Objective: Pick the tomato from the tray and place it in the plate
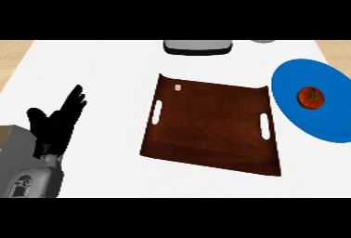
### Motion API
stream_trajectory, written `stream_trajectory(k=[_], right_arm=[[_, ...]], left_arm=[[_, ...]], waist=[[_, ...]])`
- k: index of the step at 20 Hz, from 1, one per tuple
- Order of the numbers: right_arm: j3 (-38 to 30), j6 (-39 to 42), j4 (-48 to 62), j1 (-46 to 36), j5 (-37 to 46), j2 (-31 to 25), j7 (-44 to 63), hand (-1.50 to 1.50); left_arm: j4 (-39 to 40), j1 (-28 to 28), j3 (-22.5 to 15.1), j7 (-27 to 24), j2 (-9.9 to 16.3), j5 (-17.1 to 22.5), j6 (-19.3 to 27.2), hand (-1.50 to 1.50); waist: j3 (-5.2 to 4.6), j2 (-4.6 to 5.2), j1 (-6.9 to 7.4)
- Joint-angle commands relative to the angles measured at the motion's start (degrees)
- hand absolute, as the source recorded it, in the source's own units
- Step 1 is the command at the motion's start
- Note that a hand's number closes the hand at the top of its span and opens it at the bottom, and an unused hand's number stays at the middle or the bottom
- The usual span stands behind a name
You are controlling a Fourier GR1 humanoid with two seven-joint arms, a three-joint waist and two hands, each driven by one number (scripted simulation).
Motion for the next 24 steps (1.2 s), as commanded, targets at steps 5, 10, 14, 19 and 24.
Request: stream_trajectory(k=[5,10,14,19,24], right_arm=[[0.19,4.79,6.44,0.91,-2.68,-4.16,-5.82,-1.5],[0.49,5.05,7.74,3.46,-3.84,-6.63,-8.51,-1.5],[1.18,6.0,8.64,5.86,-3.82,-9.6,-10.45,-1.5],[1.58,6.51,9.41,5.87,-4.5,-11.89,-10.23,-1.5],[2.17,7.62,10.69,7.31,-4.34,-15.68,-10.49,-1.5]], left_arm=[[2.73,-3.26,1.11,-0.05,0.14,0.28,-0.54,0.0],[2.27,-2.59,1.3,-0.91,0.3,0.42,-1.27,0.0],[0.38,-2.13,0.28,0.65,-0.71,-0.16,-0.46,0.0],[-3.73,0.31,-1.43,2.46,-1.63,-1.28,0.35,0.0],[0.67,-3.42,1.01,0.79,-0.19,0.79,-1.72,0.0]], waist=[[0.17,0.76,1.38],[0.19,0.71,1.44],[0.24,0.78,1.52],[0.29,0.65,2.01],[0.36,0.99,1.85]])
